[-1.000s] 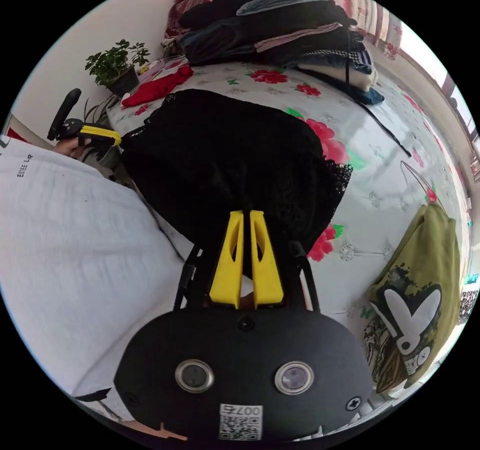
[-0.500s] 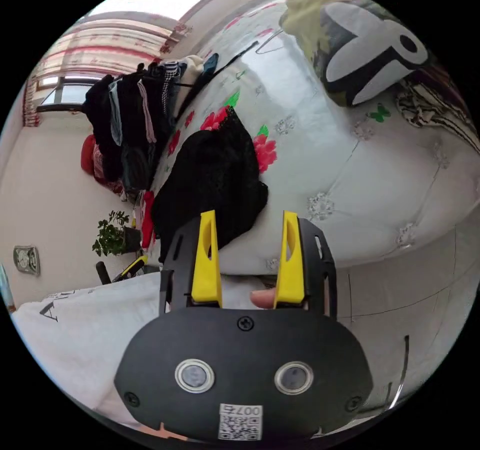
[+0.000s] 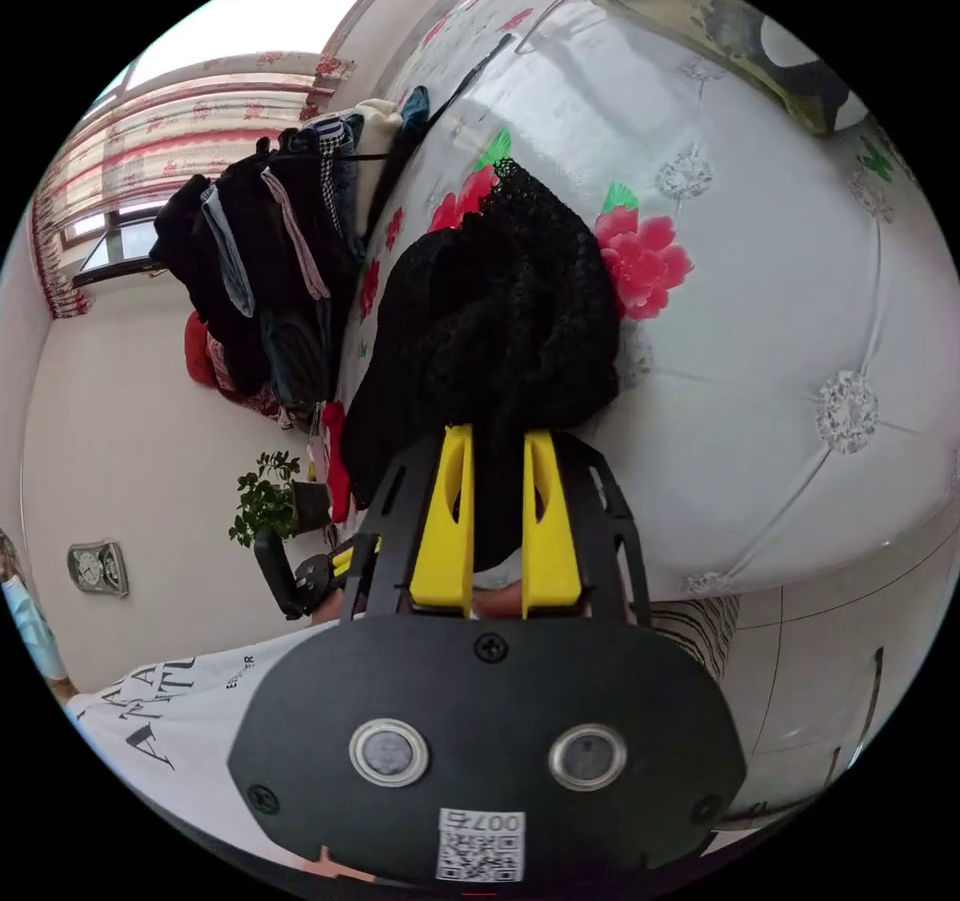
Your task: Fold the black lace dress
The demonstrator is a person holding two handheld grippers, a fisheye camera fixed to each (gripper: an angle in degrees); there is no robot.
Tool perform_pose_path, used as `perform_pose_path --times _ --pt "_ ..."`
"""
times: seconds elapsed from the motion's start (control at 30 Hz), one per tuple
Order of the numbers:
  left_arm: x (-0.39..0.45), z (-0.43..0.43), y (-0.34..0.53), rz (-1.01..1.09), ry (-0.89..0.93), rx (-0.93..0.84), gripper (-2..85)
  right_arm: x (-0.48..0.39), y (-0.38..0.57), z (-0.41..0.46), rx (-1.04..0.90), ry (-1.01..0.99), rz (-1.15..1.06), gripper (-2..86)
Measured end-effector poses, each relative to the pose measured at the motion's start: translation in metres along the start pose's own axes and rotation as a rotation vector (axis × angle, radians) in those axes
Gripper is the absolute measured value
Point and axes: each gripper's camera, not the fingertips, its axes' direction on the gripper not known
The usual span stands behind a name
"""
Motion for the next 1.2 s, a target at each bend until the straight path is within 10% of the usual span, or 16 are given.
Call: perform_pose_path --times 0.23,0.4,0.57,1.2 --pt "-0.02 -0.01 0.011 -0.031 0.031 0.038 -0.4 -0.126 -0.004 0.007 -0.009 0.097 -0.495 4.1" --pt "-0.038 -0.025 0.032 -0.07 0.049 0.071 -0.6 -0.271 0.051 0.091 -0.279 0.265 -1.206 4.0" --pt "-0.068 -0.044 0.08 -0.197 0.101 0.129 -0.2 -0.309 0.113 0.204 -0.592 0.261 -1.469 5.9" --pt "-0.225 -0.043 0.167 -0.856 0.563 0.372 16.3 -0.199 -0.065 0.247 -0.497 0.237 -0.624 11.2"
